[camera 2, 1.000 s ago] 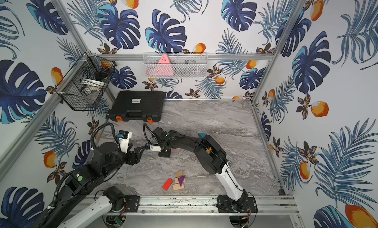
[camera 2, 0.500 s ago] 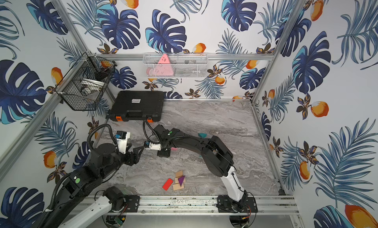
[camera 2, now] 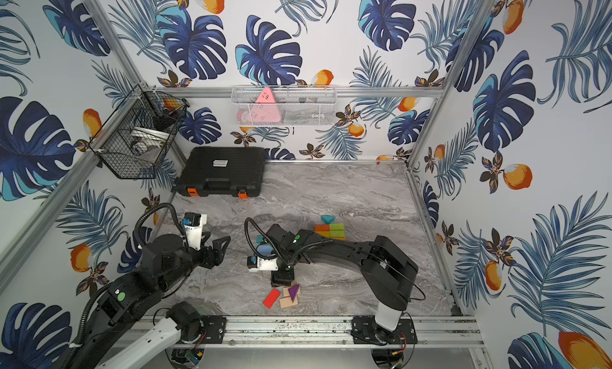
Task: Assemble a piece of candy with building blocks
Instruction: Pick up the building block from the center of the board.
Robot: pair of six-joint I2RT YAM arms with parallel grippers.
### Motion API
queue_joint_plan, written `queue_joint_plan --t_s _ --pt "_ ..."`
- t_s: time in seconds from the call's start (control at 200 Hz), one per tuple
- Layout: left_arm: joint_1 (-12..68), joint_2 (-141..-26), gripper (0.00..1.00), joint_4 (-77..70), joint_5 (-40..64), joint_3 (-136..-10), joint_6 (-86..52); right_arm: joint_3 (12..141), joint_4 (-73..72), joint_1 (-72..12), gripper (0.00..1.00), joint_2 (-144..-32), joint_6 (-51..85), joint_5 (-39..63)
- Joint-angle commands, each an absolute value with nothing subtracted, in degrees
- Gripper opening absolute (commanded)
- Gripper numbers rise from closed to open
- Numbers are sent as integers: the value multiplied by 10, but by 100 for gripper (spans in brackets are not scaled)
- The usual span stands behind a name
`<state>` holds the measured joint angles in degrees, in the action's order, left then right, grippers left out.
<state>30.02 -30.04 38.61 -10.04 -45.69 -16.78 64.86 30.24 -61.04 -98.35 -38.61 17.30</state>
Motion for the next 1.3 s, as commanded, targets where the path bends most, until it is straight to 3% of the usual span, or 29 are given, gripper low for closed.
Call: queue_joint_plan --t_s 0.0,0.225,0.791,0.956,1.291 --pt "299 -298 76 389 -111 -458 -177 612 255 -623 74 -961 -396 203" --pt "300 -298 76 390 -111 -459 -177 595 251 -679 72 -972 -390 149" --pt "299 -293 76 388 -109 -457 -176 578 200 -697 72 -1028 -406 119" --pt "299 -297 76 388 -105 -456 -177 568 172 -698 65 -1041 -401 98" --pt "299 -304 77 387 -100 -458 -176 559 138 -690 41 -1028 -403 85"
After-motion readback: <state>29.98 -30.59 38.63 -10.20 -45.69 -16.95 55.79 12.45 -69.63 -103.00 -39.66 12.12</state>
